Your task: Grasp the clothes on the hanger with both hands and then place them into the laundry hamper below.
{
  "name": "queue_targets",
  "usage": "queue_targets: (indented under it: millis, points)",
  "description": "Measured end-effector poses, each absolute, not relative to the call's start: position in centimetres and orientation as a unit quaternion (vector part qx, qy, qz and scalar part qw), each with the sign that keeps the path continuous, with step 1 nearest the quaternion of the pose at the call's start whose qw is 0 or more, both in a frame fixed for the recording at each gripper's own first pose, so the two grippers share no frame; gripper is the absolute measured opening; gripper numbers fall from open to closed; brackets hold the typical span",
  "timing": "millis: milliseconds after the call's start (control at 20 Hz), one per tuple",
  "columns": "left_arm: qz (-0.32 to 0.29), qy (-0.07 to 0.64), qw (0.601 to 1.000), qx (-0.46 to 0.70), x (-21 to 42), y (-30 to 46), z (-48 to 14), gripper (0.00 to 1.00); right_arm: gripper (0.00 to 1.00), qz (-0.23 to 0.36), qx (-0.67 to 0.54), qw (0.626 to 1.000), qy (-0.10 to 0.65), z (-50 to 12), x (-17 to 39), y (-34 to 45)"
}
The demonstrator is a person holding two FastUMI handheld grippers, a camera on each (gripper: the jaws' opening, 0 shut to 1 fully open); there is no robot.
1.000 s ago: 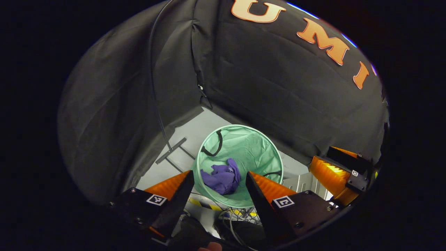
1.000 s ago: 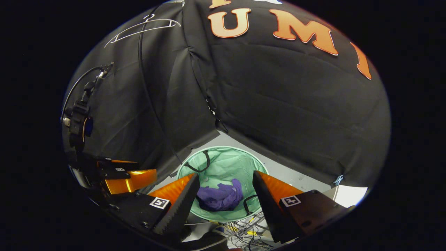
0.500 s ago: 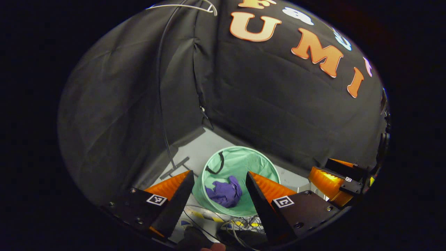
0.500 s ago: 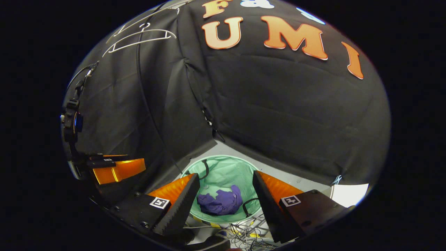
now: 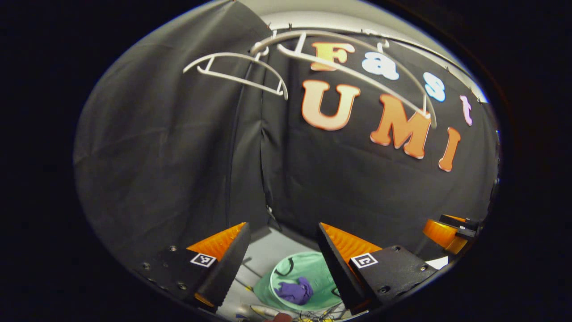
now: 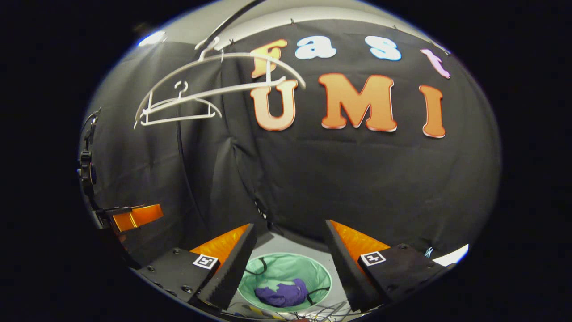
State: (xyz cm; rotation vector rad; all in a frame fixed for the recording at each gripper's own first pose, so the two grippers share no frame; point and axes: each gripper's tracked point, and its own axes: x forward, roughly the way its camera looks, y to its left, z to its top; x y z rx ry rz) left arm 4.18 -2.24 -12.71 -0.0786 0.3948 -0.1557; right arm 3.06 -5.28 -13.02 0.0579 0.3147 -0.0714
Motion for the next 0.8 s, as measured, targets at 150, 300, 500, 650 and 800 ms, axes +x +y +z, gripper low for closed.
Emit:
queue_targets:
  millis: [150, 300, 500, 650, 800]
  points:
    - [-0.072, 0.152, 0.984, -0.055, 4.8, -1.7, -8.1, 0.94, 1.00, -0.041, 0.042, 0.992, 0.108, -6.9, 2.7, -6.3]
    - [-0.065, 0.104, 0.991, -0.058, 5.8, -1.5, -3.5, 0.94, 0.99, -0.052, 0.036, 0.996, 0.067, -3.0, 2.0, -7.8]
    - [-0.065, 0.054, 0.995, -0.060, 5.6, -1.5, 0.5, 0.89, 0.94, -0.074, 0.024, 0.997, 0.021, 0.8, 1.2, -10.1]
    - [-0.060, 0.033, 0.996, -0.054, 5.0, -0.8, 2.7, 0.89, 0.93, -0.096, 0.001, 0.995, -0.008, 3.1, 0.7, -11.7]
    - [-0.064, 0.019, 0.996, -0.052, 5.1, -1.4, 4.0, 0.89, 0.93, -0.106, -0.009, 0.994, -0.022, 4.1, 0.3, -12.3]
